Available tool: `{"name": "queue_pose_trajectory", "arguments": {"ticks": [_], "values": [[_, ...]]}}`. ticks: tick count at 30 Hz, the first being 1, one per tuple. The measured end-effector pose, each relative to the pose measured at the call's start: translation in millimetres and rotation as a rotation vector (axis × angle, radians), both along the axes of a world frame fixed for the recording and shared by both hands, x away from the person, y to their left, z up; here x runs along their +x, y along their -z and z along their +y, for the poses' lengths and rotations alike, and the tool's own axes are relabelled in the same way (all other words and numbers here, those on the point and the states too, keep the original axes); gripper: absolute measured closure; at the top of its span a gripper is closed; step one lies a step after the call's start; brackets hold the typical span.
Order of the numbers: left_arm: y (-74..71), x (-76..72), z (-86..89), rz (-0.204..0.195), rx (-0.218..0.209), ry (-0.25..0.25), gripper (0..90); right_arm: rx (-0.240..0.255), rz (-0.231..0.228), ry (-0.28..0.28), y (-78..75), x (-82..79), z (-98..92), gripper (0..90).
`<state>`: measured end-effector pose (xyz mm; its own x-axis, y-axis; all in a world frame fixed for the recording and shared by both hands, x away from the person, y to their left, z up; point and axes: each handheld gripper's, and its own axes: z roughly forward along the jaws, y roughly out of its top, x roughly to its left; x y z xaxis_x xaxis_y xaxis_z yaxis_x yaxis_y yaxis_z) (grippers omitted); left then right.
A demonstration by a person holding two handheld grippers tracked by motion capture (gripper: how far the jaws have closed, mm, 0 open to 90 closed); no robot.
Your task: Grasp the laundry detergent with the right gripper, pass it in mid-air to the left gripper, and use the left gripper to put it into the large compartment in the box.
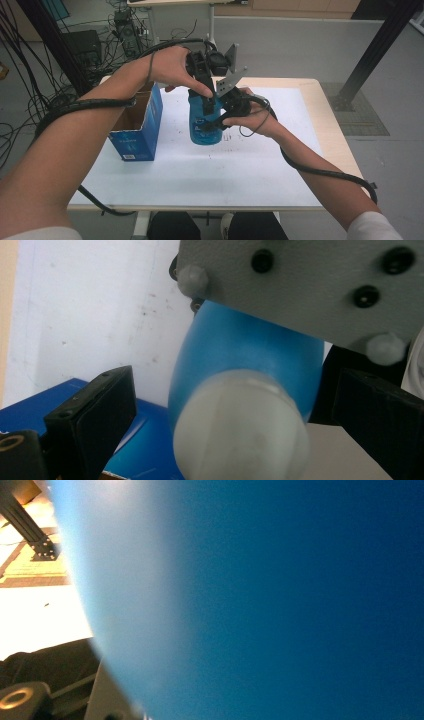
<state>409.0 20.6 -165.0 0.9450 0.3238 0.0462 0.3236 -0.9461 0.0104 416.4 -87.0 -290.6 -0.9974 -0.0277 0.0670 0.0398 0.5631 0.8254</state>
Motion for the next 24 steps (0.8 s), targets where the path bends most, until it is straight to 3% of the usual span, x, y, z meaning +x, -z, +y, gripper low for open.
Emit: {"name": "queue_pose_trajectory", "arguments": {"ticks": [24], "values": [[-0.1, -2.4, 6.6, -0.016, -0.037, -0.001, 4.6, 0.029, -0.019, -0.023, -2.6, -2.7, 5.8, 43.4]]}}
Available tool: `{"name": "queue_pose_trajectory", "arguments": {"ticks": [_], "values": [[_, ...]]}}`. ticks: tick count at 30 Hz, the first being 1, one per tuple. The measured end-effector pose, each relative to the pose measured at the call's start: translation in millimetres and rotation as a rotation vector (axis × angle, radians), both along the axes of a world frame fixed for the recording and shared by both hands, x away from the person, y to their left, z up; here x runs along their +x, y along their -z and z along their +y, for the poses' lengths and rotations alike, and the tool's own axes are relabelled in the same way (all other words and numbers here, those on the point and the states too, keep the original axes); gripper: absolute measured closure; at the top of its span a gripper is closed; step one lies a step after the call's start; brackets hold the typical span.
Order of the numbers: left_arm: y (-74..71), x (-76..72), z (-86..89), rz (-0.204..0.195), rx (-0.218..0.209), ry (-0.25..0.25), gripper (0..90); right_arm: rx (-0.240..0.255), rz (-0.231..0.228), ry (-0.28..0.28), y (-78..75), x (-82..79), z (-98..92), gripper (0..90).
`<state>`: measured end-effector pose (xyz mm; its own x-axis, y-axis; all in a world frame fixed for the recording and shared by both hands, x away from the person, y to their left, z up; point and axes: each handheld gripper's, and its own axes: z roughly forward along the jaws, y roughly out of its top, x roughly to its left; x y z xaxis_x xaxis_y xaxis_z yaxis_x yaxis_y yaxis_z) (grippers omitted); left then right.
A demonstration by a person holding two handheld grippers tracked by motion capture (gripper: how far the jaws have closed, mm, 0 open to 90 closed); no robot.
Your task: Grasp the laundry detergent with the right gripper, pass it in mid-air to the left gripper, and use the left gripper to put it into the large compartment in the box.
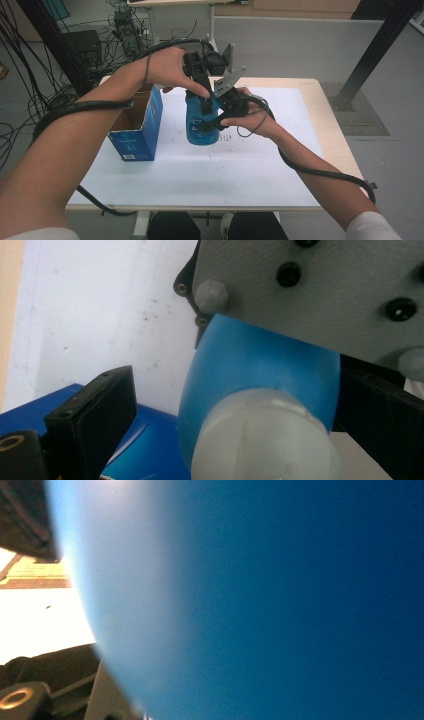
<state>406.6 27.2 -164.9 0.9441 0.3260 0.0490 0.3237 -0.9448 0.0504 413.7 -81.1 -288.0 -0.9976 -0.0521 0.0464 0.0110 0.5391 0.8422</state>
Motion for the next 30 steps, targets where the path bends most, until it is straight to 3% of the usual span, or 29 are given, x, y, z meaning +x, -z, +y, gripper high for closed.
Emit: {"name": "queue_pose_trajectory", "arguments": {"ticks": [30], "values": [[4.2, -4.9, 1.6, 0.014, 0.011, 0.025, 5.0, 0.014, -0.027, -0.034, -6.1, -4.6, 4.8, 43.4]]}}
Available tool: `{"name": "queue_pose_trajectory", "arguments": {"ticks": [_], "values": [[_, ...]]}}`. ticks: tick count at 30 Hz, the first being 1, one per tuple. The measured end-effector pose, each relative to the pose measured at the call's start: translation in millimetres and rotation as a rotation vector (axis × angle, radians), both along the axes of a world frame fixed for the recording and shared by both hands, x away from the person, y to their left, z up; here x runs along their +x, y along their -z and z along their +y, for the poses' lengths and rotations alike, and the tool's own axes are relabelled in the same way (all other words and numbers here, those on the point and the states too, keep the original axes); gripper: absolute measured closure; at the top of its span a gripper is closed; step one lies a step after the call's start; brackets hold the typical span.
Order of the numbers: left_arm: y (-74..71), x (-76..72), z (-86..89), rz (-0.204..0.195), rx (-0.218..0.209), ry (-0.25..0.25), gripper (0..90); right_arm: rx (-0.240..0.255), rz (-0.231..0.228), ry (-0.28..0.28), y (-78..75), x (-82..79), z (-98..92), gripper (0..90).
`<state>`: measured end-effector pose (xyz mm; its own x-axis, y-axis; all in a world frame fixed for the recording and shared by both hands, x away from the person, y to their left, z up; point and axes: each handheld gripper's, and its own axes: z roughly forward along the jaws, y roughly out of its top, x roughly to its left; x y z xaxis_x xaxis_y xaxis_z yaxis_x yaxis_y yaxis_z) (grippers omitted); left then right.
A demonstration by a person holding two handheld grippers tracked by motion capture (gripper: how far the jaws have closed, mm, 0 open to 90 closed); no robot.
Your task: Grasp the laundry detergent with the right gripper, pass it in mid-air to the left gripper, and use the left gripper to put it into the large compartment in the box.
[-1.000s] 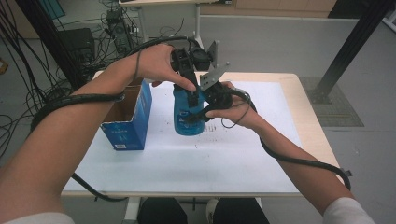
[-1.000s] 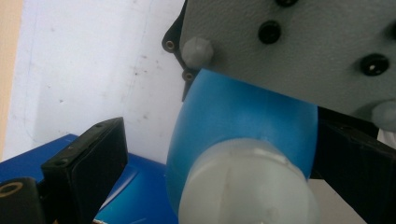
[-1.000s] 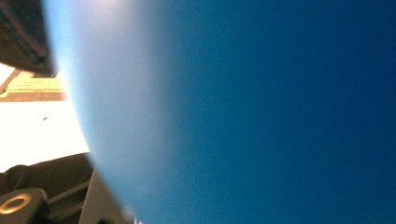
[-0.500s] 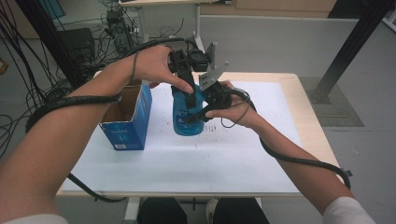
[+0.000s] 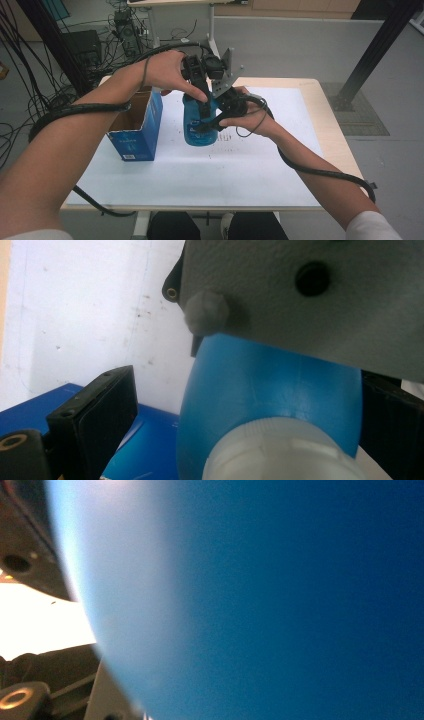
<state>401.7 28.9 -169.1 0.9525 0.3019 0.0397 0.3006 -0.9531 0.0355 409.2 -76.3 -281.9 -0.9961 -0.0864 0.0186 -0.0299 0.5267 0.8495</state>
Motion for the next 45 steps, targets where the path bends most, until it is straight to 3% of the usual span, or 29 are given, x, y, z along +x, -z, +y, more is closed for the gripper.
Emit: {"name": "queue_pose_trajectory", "arguments": {"ticks": [45], "values": [[-1.4, -2.5, 0.2, 0.001, 0.007, 0.01, 6.1, -0.002, -0.007, -0.005, -0.1, -2.0, 0.5, 43.3]]}}
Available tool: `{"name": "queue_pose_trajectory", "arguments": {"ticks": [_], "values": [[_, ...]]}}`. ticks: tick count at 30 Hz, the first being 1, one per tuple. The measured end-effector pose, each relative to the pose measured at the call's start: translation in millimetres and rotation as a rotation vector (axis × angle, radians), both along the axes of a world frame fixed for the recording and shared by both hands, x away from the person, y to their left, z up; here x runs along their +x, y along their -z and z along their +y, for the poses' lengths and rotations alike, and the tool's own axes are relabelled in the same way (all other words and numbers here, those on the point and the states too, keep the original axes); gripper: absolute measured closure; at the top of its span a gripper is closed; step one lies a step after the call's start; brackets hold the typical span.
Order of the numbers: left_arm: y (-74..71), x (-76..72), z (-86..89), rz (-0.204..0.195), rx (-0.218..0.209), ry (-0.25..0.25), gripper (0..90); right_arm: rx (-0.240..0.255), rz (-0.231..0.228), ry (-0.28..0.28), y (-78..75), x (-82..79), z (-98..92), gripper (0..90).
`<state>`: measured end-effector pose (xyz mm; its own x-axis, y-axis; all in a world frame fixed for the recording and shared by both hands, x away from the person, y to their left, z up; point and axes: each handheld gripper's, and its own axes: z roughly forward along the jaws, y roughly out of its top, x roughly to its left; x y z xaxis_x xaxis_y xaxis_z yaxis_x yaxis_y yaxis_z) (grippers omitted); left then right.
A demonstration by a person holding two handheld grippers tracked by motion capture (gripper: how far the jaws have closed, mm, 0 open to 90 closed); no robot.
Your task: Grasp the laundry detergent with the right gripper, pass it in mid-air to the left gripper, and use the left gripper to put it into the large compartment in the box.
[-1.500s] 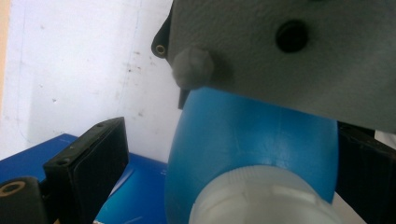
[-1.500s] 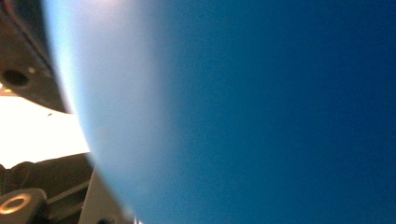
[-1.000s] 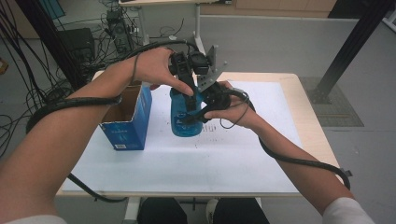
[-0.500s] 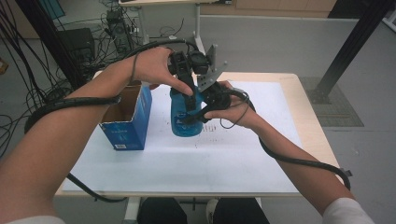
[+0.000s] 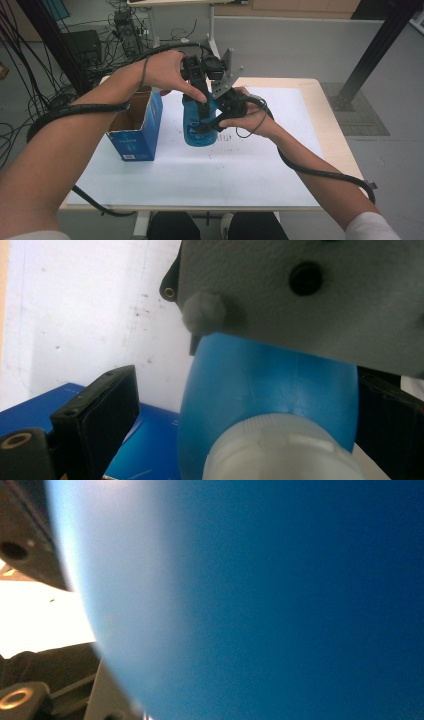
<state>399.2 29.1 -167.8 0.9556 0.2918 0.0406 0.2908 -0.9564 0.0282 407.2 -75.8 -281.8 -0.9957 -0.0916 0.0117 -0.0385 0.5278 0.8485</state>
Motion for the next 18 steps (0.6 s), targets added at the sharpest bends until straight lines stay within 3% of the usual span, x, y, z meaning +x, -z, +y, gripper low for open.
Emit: {"name": "queue_pose_trajectory", "arguments": {"ticks": [18], "values": [[-1.7, -0.5, -2.1, -0.004, 0.007, 0.008, 7.0, -0.001, -0.007, 0.002, -1.1, -0.3, -1.4, 43.3]]}}
